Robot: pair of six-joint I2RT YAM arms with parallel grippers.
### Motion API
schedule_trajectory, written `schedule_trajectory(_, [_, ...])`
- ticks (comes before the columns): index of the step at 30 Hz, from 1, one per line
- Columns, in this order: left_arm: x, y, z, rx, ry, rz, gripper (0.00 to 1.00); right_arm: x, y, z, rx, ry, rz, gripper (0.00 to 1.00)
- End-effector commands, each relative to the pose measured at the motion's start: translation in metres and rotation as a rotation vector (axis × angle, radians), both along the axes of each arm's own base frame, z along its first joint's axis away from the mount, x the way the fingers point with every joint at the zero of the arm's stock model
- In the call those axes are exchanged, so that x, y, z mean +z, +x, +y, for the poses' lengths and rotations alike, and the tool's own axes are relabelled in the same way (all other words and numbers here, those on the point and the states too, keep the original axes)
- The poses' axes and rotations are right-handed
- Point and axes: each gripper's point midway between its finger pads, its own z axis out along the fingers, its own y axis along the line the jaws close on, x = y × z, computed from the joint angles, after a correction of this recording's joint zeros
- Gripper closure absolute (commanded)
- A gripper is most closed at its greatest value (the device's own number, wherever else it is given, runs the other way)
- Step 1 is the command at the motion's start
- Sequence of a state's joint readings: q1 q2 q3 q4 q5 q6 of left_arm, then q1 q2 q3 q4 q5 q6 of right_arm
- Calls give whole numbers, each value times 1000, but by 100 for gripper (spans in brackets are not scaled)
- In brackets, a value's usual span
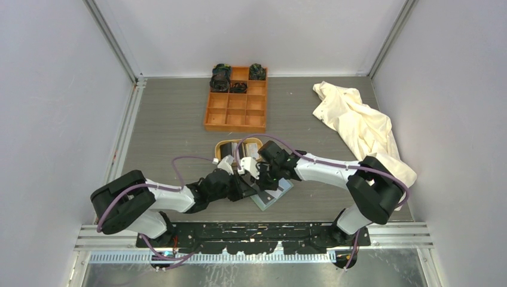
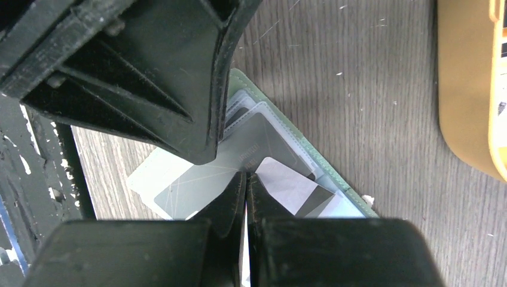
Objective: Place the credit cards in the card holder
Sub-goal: Insert the credit card into the card holder.
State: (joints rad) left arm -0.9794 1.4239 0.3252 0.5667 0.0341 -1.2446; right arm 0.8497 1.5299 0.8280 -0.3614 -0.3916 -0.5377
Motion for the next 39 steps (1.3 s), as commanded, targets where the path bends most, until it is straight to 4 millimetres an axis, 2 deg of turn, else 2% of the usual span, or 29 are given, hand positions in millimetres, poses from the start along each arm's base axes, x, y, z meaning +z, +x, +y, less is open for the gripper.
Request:
schedule_trajectory(1, [15,19,-10,29,-55,-64,89,8,16,11,-26,16,-48,94])
schedule_trajectory(8, [-5,24,-6,52,-75,-29,91,4,21,8,-53,-15,-60,94])
schedule_trajectory(15, [-23,18,7,76,-72,10,95,2,34,-1,-92,-63,-119,96])
schedule_trajectory(19, [-26,17,10,79,-62,15,95,0,42,-7,-112,-102,-159,97])
schedule_trajectory(32, [-22,20,10,70,-54,6,95,13,65,-26,-181,-146,-240,97])
schedule_trajectory(35, [-16,20,8,60,-55,-3,94,23,53,-21,-148,-84,-175,96])
schedule_trajectory(39, [-3,20,8,42,-45,-20,91,30,20,-14,-27,5,-42,93])
